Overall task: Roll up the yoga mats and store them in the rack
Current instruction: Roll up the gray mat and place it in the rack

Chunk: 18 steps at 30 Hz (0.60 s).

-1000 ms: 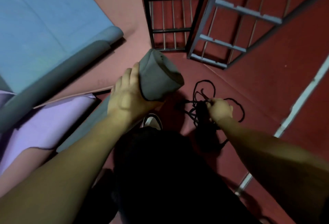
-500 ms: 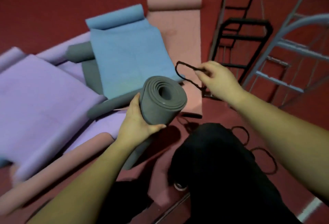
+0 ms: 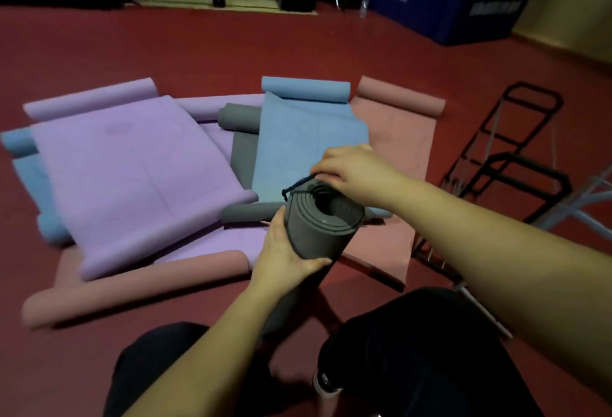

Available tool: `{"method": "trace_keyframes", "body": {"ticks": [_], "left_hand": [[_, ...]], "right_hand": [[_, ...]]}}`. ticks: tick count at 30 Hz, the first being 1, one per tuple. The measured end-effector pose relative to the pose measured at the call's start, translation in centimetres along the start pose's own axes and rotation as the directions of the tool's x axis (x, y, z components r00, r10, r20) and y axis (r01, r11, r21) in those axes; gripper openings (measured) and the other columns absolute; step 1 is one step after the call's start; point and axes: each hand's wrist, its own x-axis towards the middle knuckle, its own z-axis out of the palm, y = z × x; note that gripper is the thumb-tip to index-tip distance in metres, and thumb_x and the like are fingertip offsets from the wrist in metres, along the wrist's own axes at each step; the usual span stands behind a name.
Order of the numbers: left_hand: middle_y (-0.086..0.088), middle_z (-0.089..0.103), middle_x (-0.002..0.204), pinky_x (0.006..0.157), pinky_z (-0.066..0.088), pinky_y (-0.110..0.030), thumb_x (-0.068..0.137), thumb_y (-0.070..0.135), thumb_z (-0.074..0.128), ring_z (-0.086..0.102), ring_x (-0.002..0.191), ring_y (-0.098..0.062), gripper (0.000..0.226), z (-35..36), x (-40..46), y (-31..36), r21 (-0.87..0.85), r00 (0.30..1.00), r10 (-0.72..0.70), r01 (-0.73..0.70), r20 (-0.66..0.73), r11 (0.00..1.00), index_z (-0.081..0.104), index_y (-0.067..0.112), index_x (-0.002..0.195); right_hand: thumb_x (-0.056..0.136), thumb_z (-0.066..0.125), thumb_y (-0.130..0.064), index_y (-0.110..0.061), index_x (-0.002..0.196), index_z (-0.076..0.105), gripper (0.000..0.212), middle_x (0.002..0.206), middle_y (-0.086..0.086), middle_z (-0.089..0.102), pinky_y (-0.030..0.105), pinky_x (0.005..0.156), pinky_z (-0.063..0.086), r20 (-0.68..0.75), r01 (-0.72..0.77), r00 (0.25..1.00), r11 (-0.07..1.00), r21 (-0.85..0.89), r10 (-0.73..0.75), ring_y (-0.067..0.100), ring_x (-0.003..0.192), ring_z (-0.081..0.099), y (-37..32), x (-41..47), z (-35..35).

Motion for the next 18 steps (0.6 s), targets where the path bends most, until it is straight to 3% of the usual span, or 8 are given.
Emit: {"method": "trace_keyframes", "body": {"ticks": [4,10,18], "left_hand": [[-0.004,0.03,0.156,0.114,0.033,-0.036,0.056,0.047,0.091,0.031,0.143,-0.019,0.13,-0.1,0.7,0.2,-0.002,1.0,-0.005,0.005,-0.024,1.0,0.012,0.018,0.154],[-0.003,0.026,0.157,0.111,0.034,-0.035,0.057,0.05,0.09,0.031,0.142,-0.021,0.13,0.4,1.1,0.3,0.014,0.999,-0.011,0.012,-0.041,1.0,0.01,0.016,0.154],[0.003,0.002,0.166,0.112,0.029,-0.029,0.058,0.057,0.088,0.019,0.149,-0.015,0.147,0.2,1.6,0.8,0.086,1.0,-0.005,0.004,0.005,0.996,-0.015,0.018,0.156]], "right_hand": [[0.104,0.041,-0.038,-0.035,0.127,0.061,0.031,0.12,-0.004,0.059,0.033,0.084,0.025,0.087,0.101,0.992,0.989,-0.112,-0.091,0.018,0.117,0.051,-1.2,0.8,-0.5],[0.104,0.041,-0.038,-0.034,0.121,0.061,0.027,0.117,-0.009,0.057,0.033,0.085,0.025,0.239,0.201,0.956,0.972,-0.119,-0.169,0.015,0.112,0.048,-1.6,0.9,-0.4],[0.104,0.038,-0.037,-0.033,0.122,0.058,0.027,0.121,-0.012,0.055,0.034,0.088,0.029,0.327,0.239,0.928,0.96,-0.148,-0.18,0.013,0.113,0.047,-1.3,1.4,-0.5]]}}
